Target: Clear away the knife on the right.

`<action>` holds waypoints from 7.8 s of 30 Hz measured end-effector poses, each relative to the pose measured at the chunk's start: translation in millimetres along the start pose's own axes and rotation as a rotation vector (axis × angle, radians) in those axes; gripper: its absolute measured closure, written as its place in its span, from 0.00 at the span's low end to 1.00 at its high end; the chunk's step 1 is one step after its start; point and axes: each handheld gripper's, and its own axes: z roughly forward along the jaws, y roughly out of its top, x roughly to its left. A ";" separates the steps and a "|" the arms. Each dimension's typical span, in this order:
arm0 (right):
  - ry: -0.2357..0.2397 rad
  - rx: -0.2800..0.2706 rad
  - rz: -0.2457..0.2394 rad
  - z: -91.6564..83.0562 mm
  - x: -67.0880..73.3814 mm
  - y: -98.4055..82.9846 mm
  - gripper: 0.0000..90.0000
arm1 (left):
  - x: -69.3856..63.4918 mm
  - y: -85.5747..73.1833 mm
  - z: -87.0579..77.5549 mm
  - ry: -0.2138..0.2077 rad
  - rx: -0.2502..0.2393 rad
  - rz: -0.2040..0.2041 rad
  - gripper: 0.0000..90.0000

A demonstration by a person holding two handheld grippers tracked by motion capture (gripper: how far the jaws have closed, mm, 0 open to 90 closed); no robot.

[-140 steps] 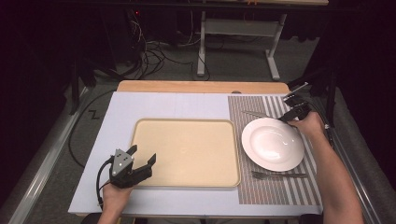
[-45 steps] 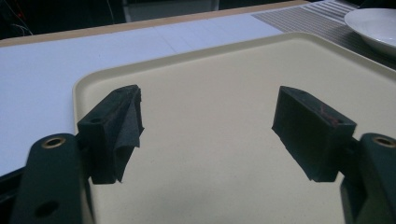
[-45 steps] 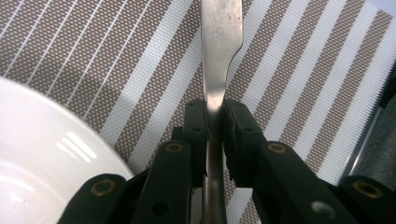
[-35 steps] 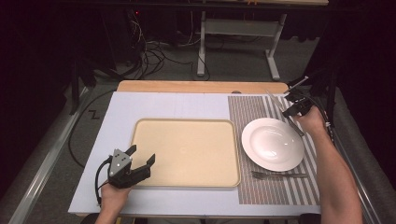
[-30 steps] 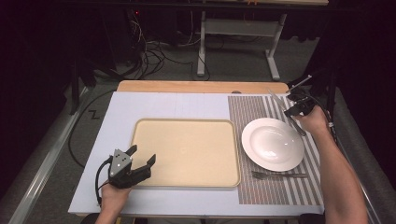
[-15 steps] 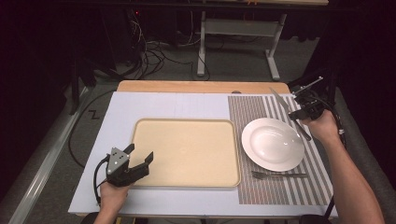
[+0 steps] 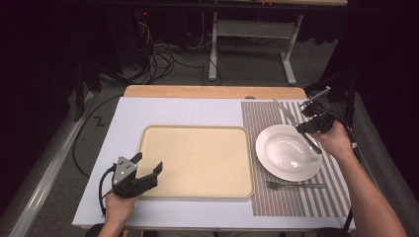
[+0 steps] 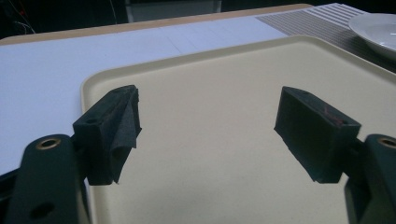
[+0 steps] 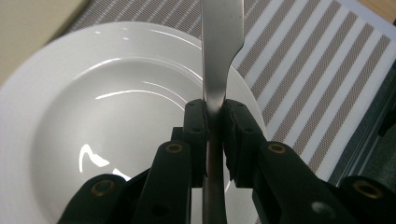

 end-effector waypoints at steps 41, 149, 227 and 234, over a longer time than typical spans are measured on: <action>0.160 -0.042 -0.058 -13.3 91.6 -6.5 0.90 | 2.4 0.0 -3.5 -0.021 -0.014 -0.022 0.24; 0.222 -0.007 -0.237 77.0 211.5 31.4 0.86 | 1.4 -0.9 -4.2 -0.010 -0.017 0.001 0.24; 0.207 -0.040 -0.135 75.6 180.5 12.9 0.68 | 2.4 -1.6 -4.7 0.001 -0.012 0.000 0.24; 0.218 -0.106 -0.134 66.5 178.6 7.8 0.61 | 2.3 -1.6 -5.2 0.001 -0.012 -0.001 0.24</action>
